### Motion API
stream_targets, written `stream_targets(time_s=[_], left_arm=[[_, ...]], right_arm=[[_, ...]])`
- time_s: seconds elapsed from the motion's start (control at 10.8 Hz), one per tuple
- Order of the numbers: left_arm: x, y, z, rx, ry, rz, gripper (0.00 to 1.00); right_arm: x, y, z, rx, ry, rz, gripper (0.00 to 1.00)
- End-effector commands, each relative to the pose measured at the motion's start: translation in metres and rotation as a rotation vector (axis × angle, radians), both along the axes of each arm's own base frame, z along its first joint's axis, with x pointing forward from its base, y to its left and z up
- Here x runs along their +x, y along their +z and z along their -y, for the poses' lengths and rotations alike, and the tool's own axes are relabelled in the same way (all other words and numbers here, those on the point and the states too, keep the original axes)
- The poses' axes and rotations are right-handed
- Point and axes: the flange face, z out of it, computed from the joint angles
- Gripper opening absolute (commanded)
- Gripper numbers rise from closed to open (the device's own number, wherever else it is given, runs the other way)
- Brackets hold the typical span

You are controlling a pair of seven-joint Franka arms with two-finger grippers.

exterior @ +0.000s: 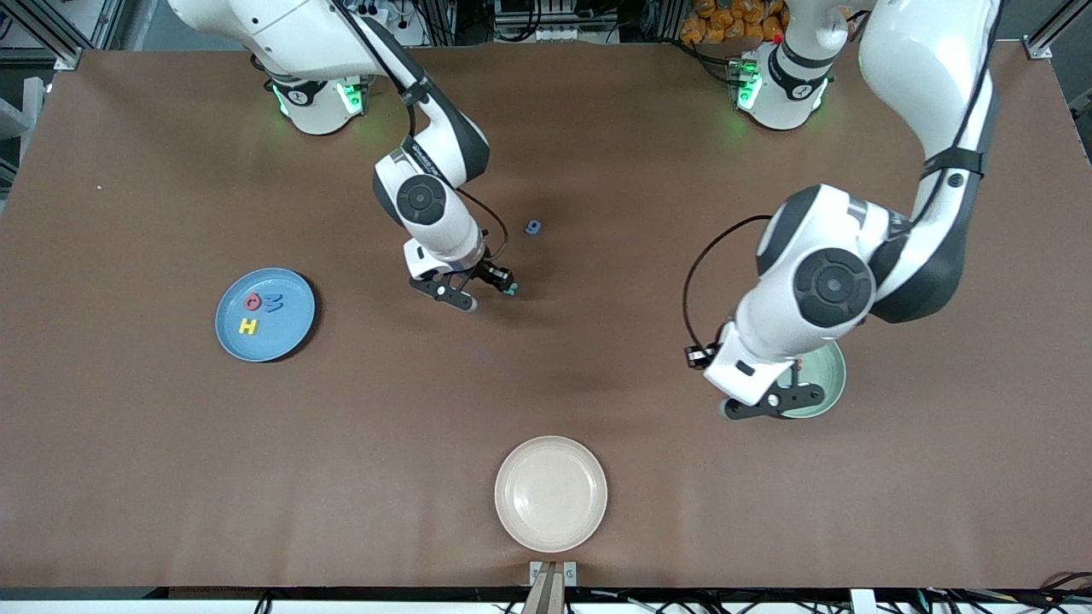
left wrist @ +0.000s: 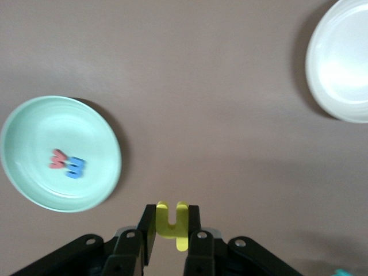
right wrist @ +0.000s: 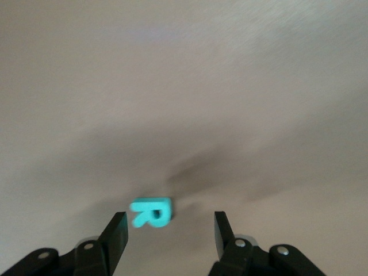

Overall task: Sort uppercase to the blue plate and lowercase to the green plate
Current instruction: 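Carry the yellow u to the green plate while the right gripper grasps R, then release the u on the green plate while the right gripper lifts R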

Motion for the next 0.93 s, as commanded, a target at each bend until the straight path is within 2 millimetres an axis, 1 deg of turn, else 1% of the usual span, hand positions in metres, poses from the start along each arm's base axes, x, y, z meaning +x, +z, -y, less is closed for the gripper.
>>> stream_targets(time_s=[0.0, 0.09, 0.19, 0.28, 0.37, 0.46, 0.56, 0.65, 0.83], left_arm=[[-0.01, -0.007, -0.046, 0.035, -0.124, -0.046, 0.0], [-0.01, -0.013, -0.056, 0.04, -0.175, -0.059, 0.0], [-0.008, -0.019, -0.08, 0.052, -0.218, -0.075, 0.0], [-0.007, -0.019, -0.102, 0.058, -0.296, -0.086, 0.0], [-0.007, -0.022, -0.123, 0.045, -0.336, -0.101, 0.0], [-0.009, -0.025, -0.138, 0.012, -0.358, -0.116, 0.0], [-0.01, -0.031, -0.153, -0.019, -0.389, -0.133, 0.0], [-0.015, -0.036, -0.166, -0.041, -0.405, -0.148, 0.0], [-0.022, -0.051, -0.179, -0.053, -0.439, -0.175, 0.0]], right_arm=[[0.007, -0.003, -0.026, 0.011, -0.055, 0.005, 0.69], [0.003, -0.009, -0.036, -0.006, -0.049, 0.015, 0.69], [0.001, -0.014, -0.041, -0.037, -0.036, 0.038, 0.69], [0.0, -0.017, -0.043, -0.078, -0.026, 0.072, 0.69], [-0.002, -0.02, -0.042, -0.11, -0.008, 0.097, 0.69], [-0.002, -0.023, -0.041, -0.118, -0.003, 0.098, 0.69], [-0.002, -0.023, -0.041, -0.116, -0.004, 0.1, 0.69], [-0.003, -0.029, -0.041, -0.116, -0.004, 0.097, 0.68], [-0.003, -0.03, -0.041, -0.117, -0.004, 0.095, 0.61]])
